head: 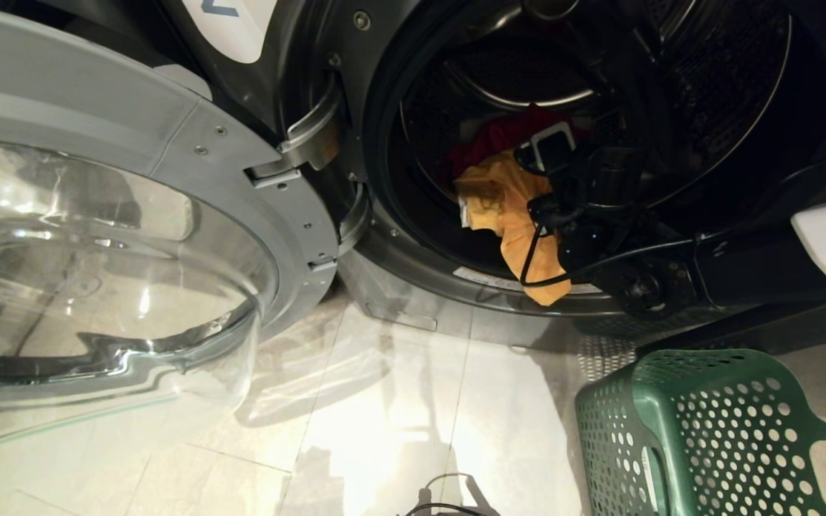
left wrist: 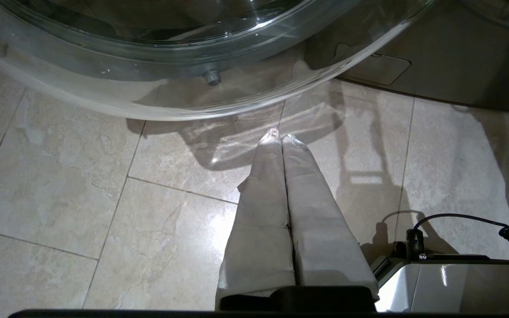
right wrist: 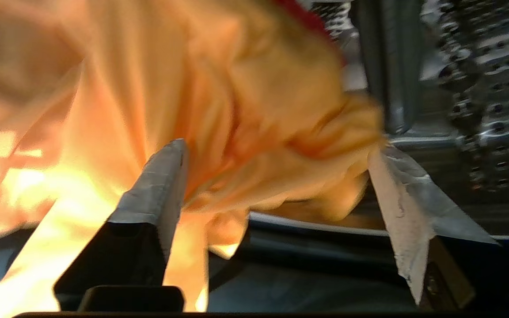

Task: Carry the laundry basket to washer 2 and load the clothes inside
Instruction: Place the clothes into the washing machine

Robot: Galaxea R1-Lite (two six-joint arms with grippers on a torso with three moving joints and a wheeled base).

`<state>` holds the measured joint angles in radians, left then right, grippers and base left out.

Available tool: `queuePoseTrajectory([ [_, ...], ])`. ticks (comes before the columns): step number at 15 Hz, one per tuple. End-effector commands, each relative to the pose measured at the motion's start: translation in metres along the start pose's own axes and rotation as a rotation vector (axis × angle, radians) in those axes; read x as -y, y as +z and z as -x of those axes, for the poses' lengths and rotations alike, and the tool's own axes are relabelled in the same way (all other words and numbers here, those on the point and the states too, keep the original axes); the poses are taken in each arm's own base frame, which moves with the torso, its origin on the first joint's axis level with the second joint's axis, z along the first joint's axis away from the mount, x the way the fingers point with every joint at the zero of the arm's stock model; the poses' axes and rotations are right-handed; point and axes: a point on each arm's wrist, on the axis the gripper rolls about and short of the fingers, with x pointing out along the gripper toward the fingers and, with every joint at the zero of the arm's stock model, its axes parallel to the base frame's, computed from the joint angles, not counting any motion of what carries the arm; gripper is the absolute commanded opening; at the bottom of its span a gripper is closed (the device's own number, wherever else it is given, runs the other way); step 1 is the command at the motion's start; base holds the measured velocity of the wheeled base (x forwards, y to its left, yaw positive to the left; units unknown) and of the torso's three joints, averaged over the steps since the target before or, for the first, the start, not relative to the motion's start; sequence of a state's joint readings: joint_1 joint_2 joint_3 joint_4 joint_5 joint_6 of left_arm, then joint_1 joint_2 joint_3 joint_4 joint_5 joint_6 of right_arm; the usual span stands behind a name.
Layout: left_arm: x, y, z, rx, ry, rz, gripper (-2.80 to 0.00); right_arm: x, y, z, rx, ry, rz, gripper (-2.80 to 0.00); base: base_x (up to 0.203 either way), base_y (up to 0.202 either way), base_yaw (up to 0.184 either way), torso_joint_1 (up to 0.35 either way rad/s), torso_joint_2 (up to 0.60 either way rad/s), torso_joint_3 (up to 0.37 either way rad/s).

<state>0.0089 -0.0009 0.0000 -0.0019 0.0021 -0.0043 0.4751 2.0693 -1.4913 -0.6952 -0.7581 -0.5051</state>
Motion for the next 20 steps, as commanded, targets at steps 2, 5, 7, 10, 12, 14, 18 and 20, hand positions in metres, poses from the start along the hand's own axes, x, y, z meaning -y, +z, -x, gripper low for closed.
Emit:
queuePoseTrajectory([
  [2,0.000,0.000,0.000,-0.001,0.000,0.000,-2.80,0.011,0.022,0.000,0.063,-0.038,-0.066,0.00,0.000,0.000,0.000,0.000,0.00,0.000],
  [5,0.000,0.000,0.000,0.000,0.001,0.000,-2.80,0.007,0.017,0.006,0.098,-0.046,-0.104,0.00,0.000,0.000,0.000,0.000,0.00,0.000],
  [7,0.000,0.000,0.000,-0.001,0.001,0.000,-2.80,0.012,-0.001,0.022,0.028,0.000,-0.031,0.00,0.000,0.000,0.000,0.000,0.00,0.000],
  [10,0.000,0.000,0.000,0.000,0.001,0.000,-2.80,0.013,-0.018,0.054,-0.164,0.136,0.007,0.00,0.000,0.000,0.000,0.000,0.00,0.000],
  [12,0.000,0.000,0.000,-0.001,0.001,0.000,-2.80,0.003,-0.022,0.071,-0.291,0.194,-0.094,0.00,0.000,0.000,0.000,0.000,0.00,0.000],
  [14,0.000,0.000,0.000,0.000,0.001,0.000,-2.80,-0.002,-0.023,0.083,-0.398,0.215,-0.162,0.00,0.000,0.000,0.000,0.000,0.00,0.000],
  [18,0.000,0.000,0.000,0.000,0.000,0.000,-2.80,-0.014,-0.024,0.083,-0.465,0.216,-0.178,0.00,0.000,0.000,0.000,0.000,0.00,0.000],
  [20,0.000,0.000,0.000,0.000,0.001,0.000,-2.80,-0.022,-0.024,0.073,-0.464,0.206,-0.204,0.00,0.000,0.000,0.000,0.000,0.00,0.000],
])
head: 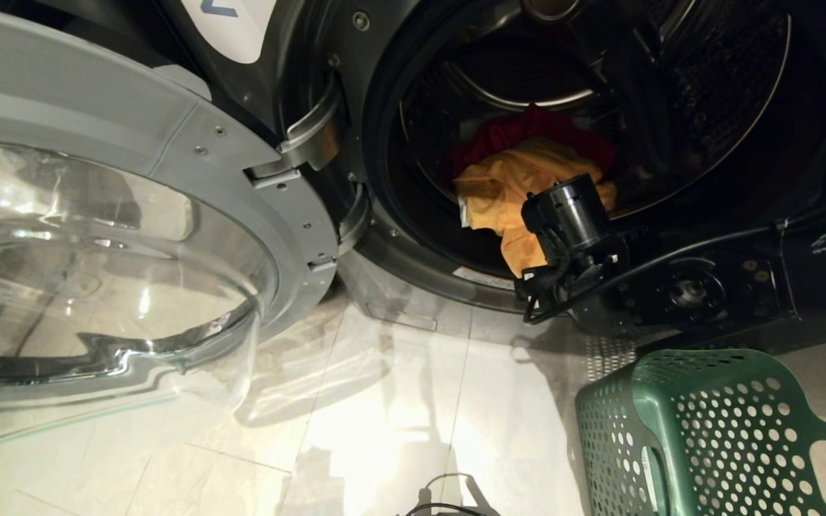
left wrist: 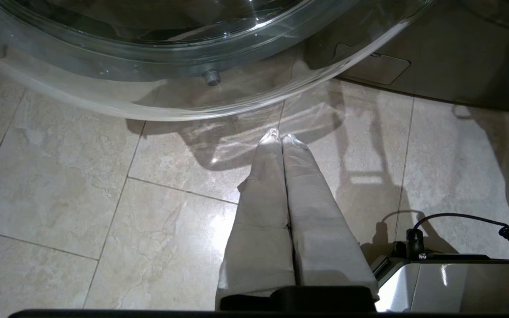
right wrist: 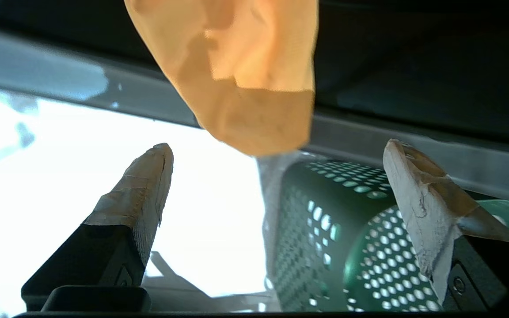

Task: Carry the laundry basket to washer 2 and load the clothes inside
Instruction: Place the clothes into the washing machine

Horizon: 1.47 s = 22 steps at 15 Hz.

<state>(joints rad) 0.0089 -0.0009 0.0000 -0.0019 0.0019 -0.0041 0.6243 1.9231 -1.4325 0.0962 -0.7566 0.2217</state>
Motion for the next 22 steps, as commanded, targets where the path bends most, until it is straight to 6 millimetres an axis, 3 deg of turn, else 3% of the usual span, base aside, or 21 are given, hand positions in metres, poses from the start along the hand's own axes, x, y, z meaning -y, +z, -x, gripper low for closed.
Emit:
queuePoseTrajectory([
  [1,0.000,0.000,0.000,0.000,0.001,0.000,-2.80,-0.014,0.002,-0.017,0.002,-0.008,-0.033,0.00,0.000,0.000,0.000,0.000,0.00,0.000],
  [4,0.000,0.000,0.000,0.000,0.000,0.000,-2.80,-0.034,0.015,-0.037,0.026,-0.008,-0.078,0.00,0.000,0.000,0.000,0.000,0.00,0.000],
  [7,0.000,0.000,0.000,-0.001,0.000,0.000,-2.80,-0.042,0.029,-0.046,0.022,-0.047,-0.073,0.00,0.000,0.000,0.000,0.000,0.00,0.000],
  [14,0.000,0.000,0.000,0.000,0.001,0.000,-2.80,-0.026,0.023,-0.075,-0.032,-0.125,-0.066,0.00,0.000,0.000,0.000,0.000,0.00,0.000],
  [21,0.000,0.000,0.000,-0.001,0.001,0.000,-2.80,-0.024,0.026,-0.072,-0.025,-0.123,-0.073,0.00,0.000,0.000,0.000,0.000,0.00,0.000],
  [22,0.000,0.000,0.000,-0.001,0.001,0.000,-2.80,-0.024,0.026,-0.072,-0.025,-0.123,-0.071,-2.80,0.000,0.000,0.000,0.000,0.00,0.000],
])
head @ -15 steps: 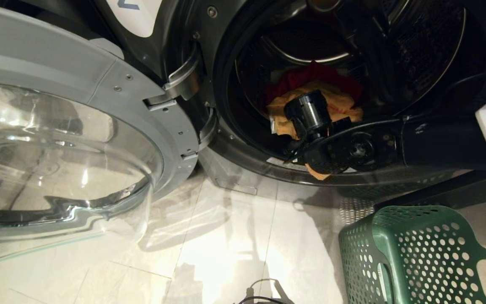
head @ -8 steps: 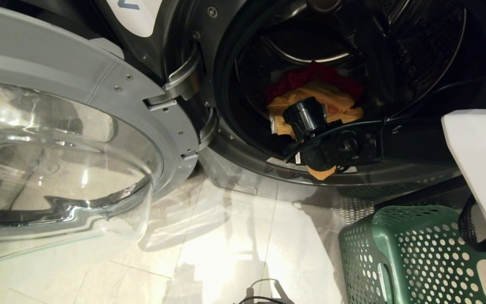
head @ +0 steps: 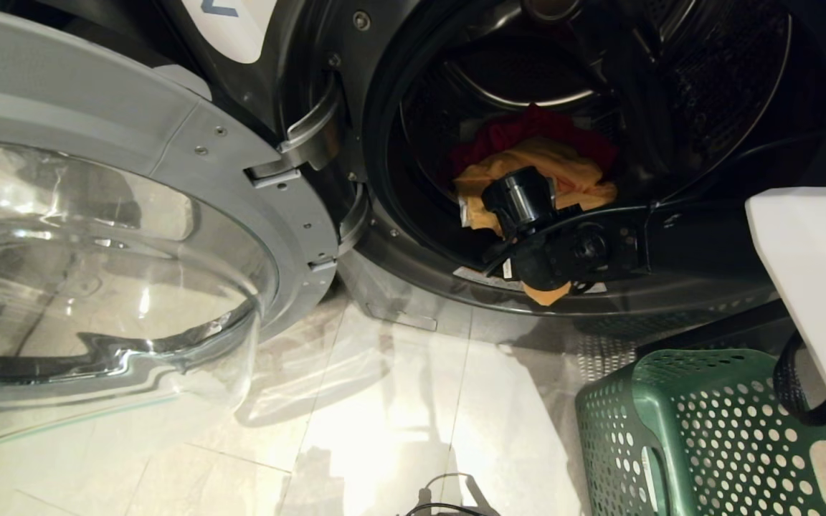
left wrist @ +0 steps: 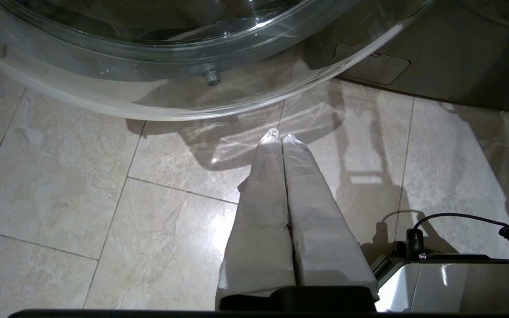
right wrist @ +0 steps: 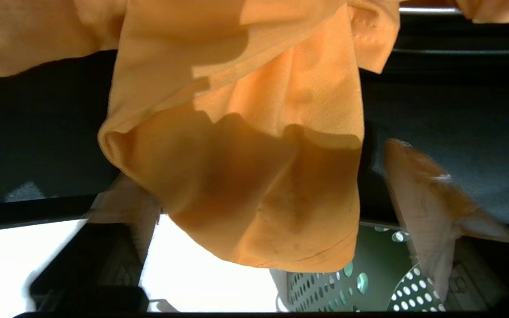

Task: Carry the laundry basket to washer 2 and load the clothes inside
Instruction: Place the clothes into the washing machine

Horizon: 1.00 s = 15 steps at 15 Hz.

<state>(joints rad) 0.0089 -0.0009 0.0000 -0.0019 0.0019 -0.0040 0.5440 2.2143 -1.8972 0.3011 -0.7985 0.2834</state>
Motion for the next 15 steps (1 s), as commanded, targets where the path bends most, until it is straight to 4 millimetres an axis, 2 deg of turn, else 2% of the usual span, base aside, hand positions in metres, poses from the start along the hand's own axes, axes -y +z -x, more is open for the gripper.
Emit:
queuePoseTrajectory([
  [1,0.000,0.000,0.000,0.000,0.001,0.001,-2.80,0.001,0.000,0.001,-0.001,-0.005,0.001,-2.80,0.000,0.000,0.000,0.000,0.00,0.000],
  [10,0.000,0.000,0.000,0.000,0.000,0.001,-2.80,0.006,-0.009,0.003,-0.075,-0.025,-0.029,-2.80,0.000,0.000,0.000,0.000,0.00,0.000],
  [15,0.000,0.000,0.000,0.000,0.000,0.001,-2.80,0.009,0.002,0.009,-0.046,-0.023,-0.045,-2.80,0.000,0.000,0.000,0.000,0.00,0.000],
])
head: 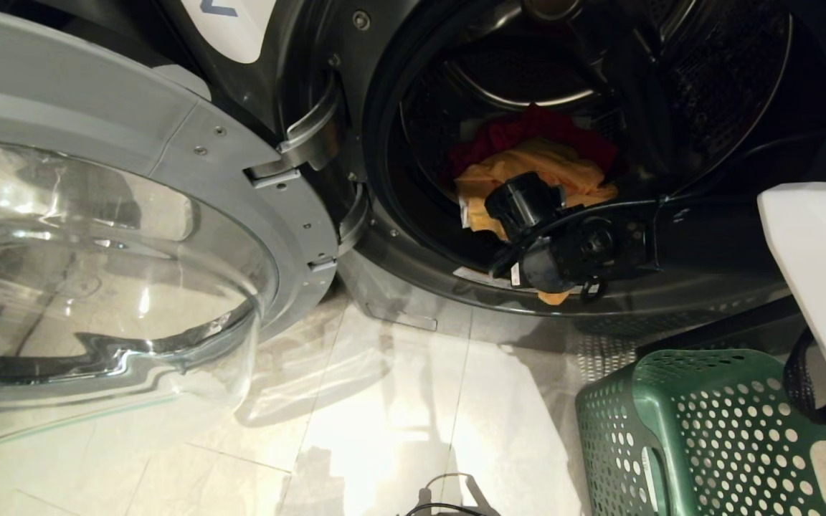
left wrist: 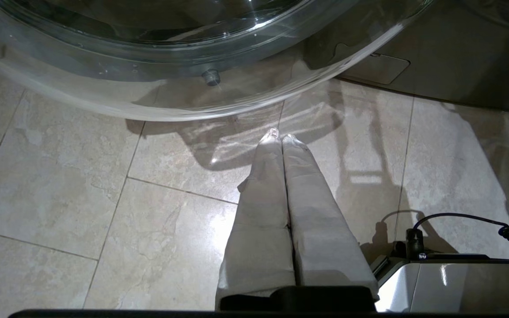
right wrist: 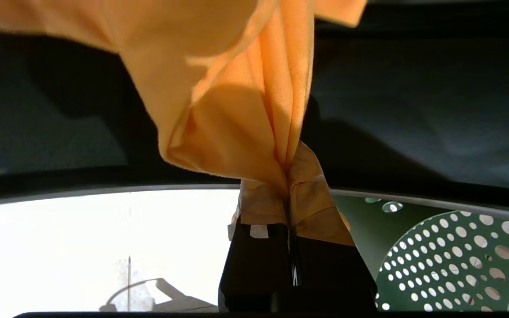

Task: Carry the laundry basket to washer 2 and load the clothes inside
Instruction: Place the clothes into the washing machine

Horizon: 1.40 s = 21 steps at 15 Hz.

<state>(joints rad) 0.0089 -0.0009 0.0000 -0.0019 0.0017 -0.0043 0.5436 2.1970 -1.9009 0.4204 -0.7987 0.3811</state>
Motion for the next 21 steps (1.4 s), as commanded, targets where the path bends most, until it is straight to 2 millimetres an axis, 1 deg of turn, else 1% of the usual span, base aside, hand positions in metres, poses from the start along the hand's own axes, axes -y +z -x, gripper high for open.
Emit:
queuePoseTrajectory([
  [1,0.000,0.000,0.000,0.000,0.001,0.000,-2.80,0.003,0.017,0.009,0.055,-0.001,-0.047,-2.80,0.000,0.000,0.000,0.000,0.00,0.000],
  [3,0.000,0.000,0.000,-0.001,0.001,0.000,-2.80,0.003,0.034,0.012,0.175,-0.054,-0.074,-2.80,0.000,0.000,0.000,0.000,0.00,0.000],
  [5,0.000,0.000,0.000,-0.001,0.000,0.000,-2.80,0.000,0.057,0.017,0.337,-0.068,-0.115,-2.80,0.000,0.000,0.000,0.000,0.00,0.000],
  [8,0.000,0.000,0.000,-0.001,0.000,0.000,-2.80,0.005,0.084,0.023,0.526,-0.086,-0.046,-2.80,0.000,0.000,0.000,0.000,0.00,0.000],
  [11,0.000,0.000,0.000,-0.001,0.002,0.000,-2.80,0.012,0.104,0.027,0.738,-0.041,0.060,-2.80,0.000,0.000,0.000,0.000,0.00,0.000],
  [13,0.000,0.000,0.000,0.000,0.001,0.000,-2.80,0.021,0.114,0.024,0.933,-0.002,0.150,-2.80,0.000,0.000,0.000,0.000,0.00,0.000],
  [15,0.000,0.000,0.000,-0.001,0.002,0.000,-2.80,0.030,0.118,0.014,1.112,0.010,0.226,-2.80,0.000,0.000,0.000,0.000,0.00,0.000],
  [16,0.000,0.000,0.000,-0.001,0.002,0.000,-2.80,0.032,0.118,0.007,1.153,0.010,0.246,-2.80,0.000,0.000,0.000,0.000,0.00,0.000],
  [18,0.000,0.000,0.000,-0.001,0.002,0.000,-2.80,0.034,0.116,-0.002,1.160,0.006,0.255,-2.80,0.000,0.000,0.000,0.000,0.00,0.000],
  [19,0.000,0.000,0.000,-0.001,0.000,0.000,-2.80,0.033,0.114,-0.006,1.149,0.014,0.257,-2.50,0.000,0.000,0.000,0.000,0.00,0.000],
  [20,0.000,0.000,0.000,0.000,0.002,0.000,-2.80,0.032,0.113,-0.009,1.127,0.025,0.259,0.00,0.000,0.000,0.000,0.000,0.00,0.000],
  [21,0.000,0.000,0.000,-0.001,0.001,0.000,-2.80,0.031,0.112,-0.011,1.109,0.048,0.244,0.00,0.000,0.000,0.000,0.000,0.00,0.000],
])
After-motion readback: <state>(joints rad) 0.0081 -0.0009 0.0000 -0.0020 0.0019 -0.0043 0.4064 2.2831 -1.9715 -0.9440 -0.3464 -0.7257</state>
